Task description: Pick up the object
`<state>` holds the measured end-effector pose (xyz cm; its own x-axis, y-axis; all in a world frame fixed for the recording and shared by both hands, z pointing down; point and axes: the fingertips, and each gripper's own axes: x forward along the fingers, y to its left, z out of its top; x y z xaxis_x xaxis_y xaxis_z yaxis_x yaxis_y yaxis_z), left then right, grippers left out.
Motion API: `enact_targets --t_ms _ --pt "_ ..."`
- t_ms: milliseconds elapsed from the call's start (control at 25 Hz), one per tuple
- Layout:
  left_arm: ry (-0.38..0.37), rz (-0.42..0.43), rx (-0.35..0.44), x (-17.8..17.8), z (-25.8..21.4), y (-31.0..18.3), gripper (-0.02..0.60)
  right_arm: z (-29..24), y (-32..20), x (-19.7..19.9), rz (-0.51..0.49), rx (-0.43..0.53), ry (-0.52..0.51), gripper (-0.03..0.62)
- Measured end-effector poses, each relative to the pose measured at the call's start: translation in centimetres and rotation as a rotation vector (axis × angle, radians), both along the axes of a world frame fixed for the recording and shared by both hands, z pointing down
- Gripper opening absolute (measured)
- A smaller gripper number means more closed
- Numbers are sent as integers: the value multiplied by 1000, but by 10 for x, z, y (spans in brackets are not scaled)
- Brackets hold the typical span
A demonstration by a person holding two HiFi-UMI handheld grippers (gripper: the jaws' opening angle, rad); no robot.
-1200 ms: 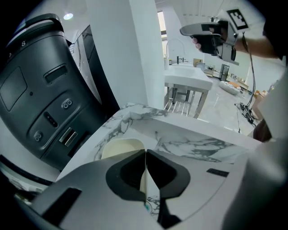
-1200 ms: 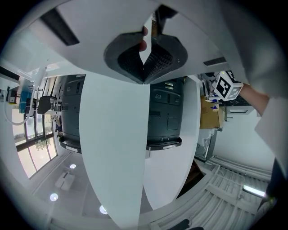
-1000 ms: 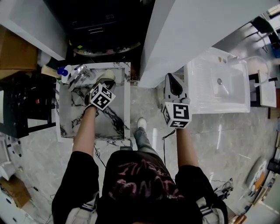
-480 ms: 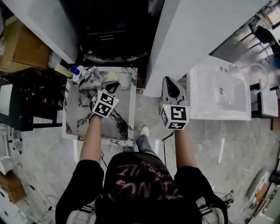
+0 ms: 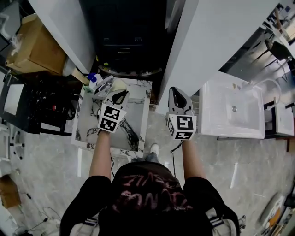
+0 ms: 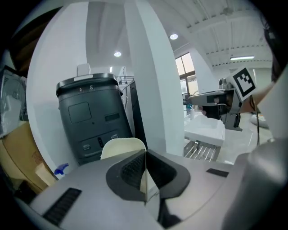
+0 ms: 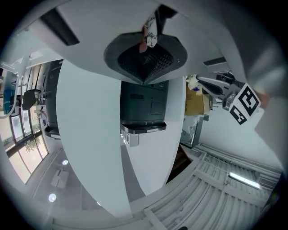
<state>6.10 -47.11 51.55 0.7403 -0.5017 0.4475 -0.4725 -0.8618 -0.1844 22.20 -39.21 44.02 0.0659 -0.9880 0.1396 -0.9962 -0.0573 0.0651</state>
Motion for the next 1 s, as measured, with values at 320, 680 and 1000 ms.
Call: enact_targets --t_ms 320,680,1000 --pt "108 -54 100 -18 -65 8 23 -15 -3 -17 -28 23 15 14" --pt "266 -137 143 -50 -117 16 22 -27 -2 -32 -53 43 19 14" --pt "305 -195 180 -69 -140 19 21 -39 1 -36 -56 67 22 14"
